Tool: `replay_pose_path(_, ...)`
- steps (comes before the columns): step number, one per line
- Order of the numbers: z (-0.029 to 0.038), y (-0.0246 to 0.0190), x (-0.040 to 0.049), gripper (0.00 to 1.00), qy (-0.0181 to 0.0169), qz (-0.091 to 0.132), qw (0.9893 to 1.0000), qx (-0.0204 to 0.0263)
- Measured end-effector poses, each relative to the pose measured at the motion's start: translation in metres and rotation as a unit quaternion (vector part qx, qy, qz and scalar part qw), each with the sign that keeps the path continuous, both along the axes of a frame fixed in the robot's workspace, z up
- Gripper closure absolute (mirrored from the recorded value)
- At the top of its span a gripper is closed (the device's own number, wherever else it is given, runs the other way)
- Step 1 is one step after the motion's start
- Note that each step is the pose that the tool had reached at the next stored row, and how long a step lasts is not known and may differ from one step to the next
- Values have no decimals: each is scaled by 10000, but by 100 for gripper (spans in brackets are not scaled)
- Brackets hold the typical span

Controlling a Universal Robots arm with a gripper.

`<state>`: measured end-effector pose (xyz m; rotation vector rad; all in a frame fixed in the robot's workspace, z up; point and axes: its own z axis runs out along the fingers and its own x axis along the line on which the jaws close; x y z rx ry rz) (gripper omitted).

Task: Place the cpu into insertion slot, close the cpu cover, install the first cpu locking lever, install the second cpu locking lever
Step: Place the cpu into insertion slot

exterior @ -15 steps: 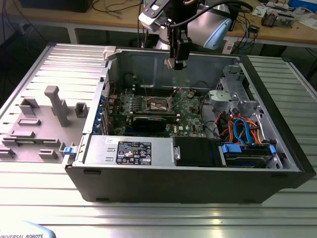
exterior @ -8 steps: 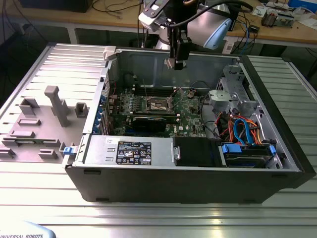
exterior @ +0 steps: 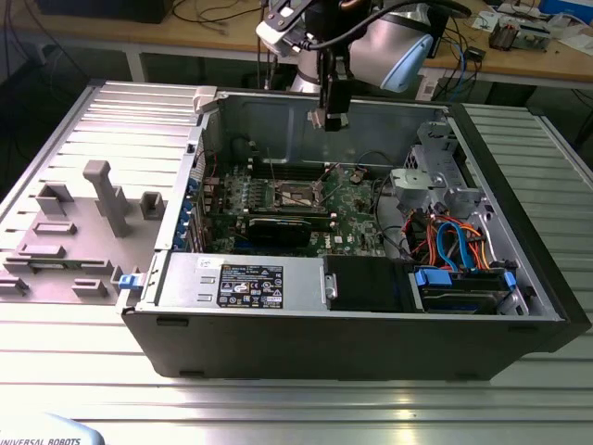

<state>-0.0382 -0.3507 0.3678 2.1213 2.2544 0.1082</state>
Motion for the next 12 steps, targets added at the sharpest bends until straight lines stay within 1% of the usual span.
replay_pose_path(4,0,0,0,46,0,-152,9999,0)
replay_pose_path(12,0,0,0,46,0,-159,9999,0)
